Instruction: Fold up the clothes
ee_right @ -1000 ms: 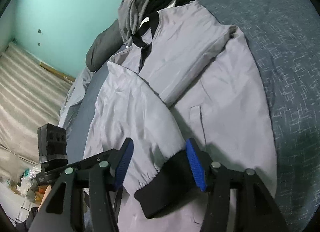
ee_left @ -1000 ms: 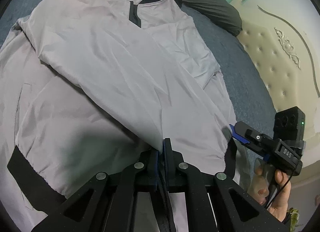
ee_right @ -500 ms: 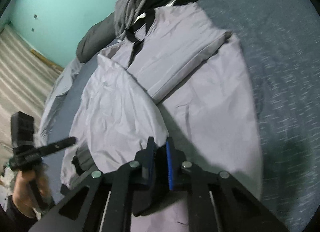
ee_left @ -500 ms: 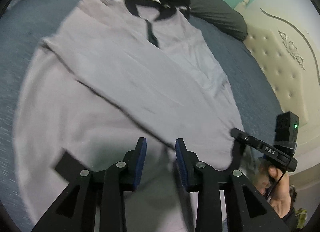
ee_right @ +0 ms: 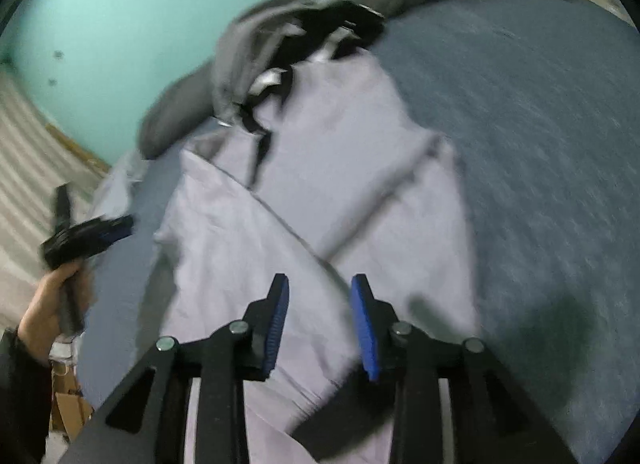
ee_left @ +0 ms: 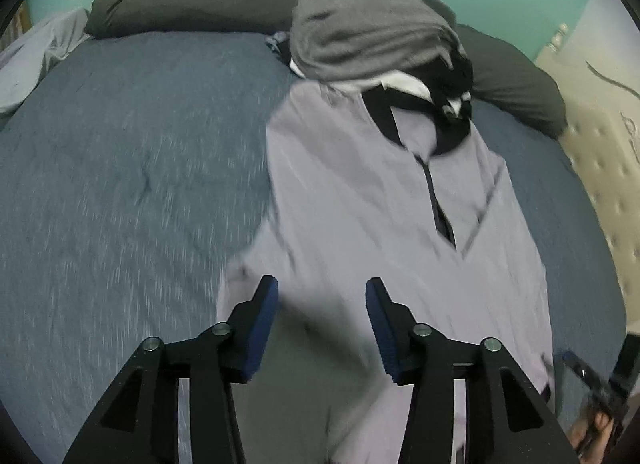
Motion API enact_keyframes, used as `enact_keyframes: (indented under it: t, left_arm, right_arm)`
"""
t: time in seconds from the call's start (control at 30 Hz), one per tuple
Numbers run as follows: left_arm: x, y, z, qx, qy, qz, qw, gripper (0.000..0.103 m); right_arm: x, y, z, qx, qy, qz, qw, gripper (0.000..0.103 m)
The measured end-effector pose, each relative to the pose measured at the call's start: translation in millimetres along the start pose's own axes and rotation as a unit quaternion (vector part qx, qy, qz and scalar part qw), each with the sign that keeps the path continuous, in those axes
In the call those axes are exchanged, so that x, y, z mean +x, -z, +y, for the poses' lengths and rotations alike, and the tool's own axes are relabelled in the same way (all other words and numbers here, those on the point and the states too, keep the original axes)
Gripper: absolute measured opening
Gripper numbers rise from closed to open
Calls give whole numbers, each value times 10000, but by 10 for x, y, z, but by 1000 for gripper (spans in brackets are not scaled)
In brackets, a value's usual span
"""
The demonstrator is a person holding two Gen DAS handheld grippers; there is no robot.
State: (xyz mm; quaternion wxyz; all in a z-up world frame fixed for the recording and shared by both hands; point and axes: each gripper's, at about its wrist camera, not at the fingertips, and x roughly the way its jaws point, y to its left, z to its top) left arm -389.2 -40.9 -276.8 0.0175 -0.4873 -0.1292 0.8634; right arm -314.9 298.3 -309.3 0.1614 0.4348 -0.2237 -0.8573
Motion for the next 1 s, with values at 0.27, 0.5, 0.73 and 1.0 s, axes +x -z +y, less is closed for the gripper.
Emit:
enact_keyframes:
  t: [0.27, 0.5, 0.73, 1.0]
  left_arm:
    - [454, -873, 143, -52, -267, -104, 9996, 51]
    - [893, -1447, 76, 96, -574, -114, 9982, 54]
    - [1226, -1765, 31, 348, -868, -7, 9956, 55]
    - [1432, -1829, 76, 452, -1047, 110, 9934, 13]
  right_arm:
    - [555, 190, 119, -315, -165, 437, 9984, 33]
    - [593, 118, 146, -661, 18, 385, 9971, 33]
    - [730, 131, 168, -759, 46, 527, 9957, 33]
    - [807, 163, 146, -811, 154, 569, 9950, 33]
